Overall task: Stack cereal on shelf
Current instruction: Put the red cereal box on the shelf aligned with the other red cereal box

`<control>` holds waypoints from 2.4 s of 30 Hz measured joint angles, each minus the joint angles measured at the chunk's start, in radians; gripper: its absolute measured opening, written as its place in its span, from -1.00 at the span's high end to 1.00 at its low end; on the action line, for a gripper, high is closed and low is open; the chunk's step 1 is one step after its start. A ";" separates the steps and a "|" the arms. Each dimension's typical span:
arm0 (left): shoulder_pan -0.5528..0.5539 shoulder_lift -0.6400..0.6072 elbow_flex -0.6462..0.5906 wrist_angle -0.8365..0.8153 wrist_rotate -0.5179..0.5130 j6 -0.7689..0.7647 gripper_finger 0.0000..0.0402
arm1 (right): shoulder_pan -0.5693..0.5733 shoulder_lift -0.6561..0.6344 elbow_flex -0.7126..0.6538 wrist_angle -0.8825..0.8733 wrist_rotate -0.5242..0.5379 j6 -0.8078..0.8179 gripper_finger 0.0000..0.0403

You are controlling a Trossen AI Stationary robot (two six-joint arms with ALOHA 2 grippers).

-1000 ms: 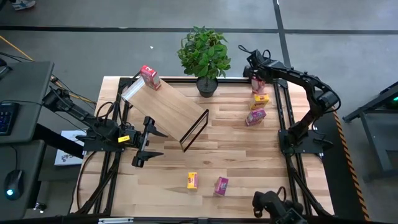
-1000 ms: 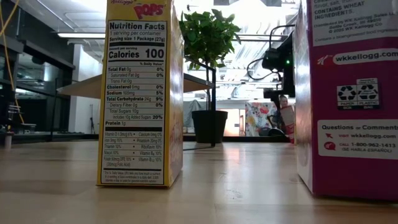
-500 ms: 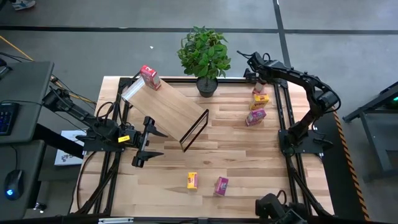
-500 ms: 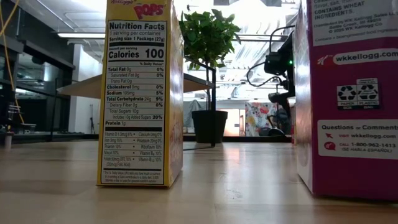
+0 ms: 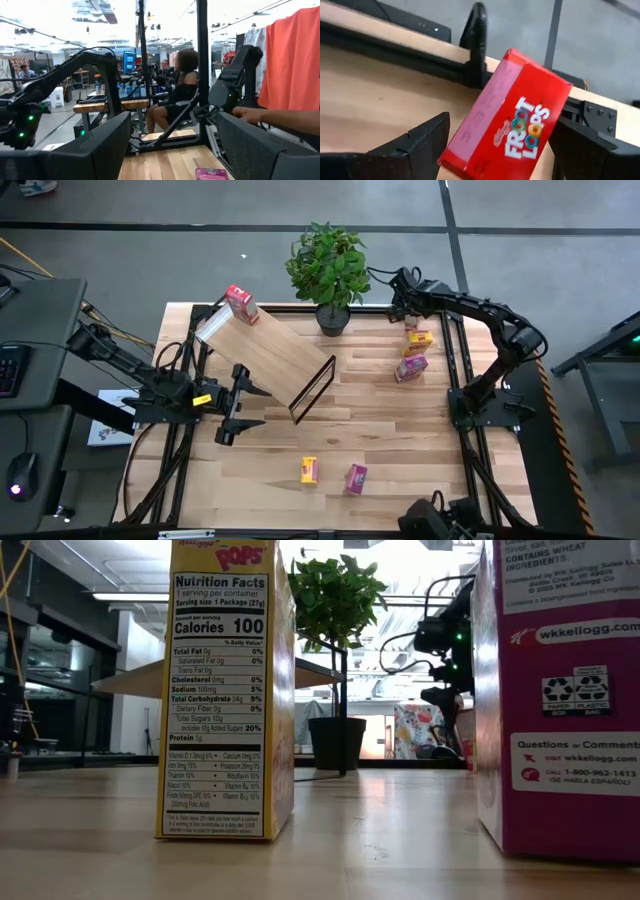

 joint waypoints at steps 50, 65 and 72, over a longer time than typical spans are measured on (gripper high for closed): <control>0.003 0.000 0.000 -0.006 0.000 0.001 -0.42 | 0.011 0.000 0.000 -0.063 -0.058 0.373 -0.56; 0.003 0.000 0.000 -0.007 0.000 0.002 -0.42 | 0.011 0.000 0.000 -0.034 0.053 0.394 -0.56; 0.003 0.000 0.000 -0.007 0.000 0.002 -0.42 | 0.011 0.000 0.000 -0.041 0.108 0.428 -0.56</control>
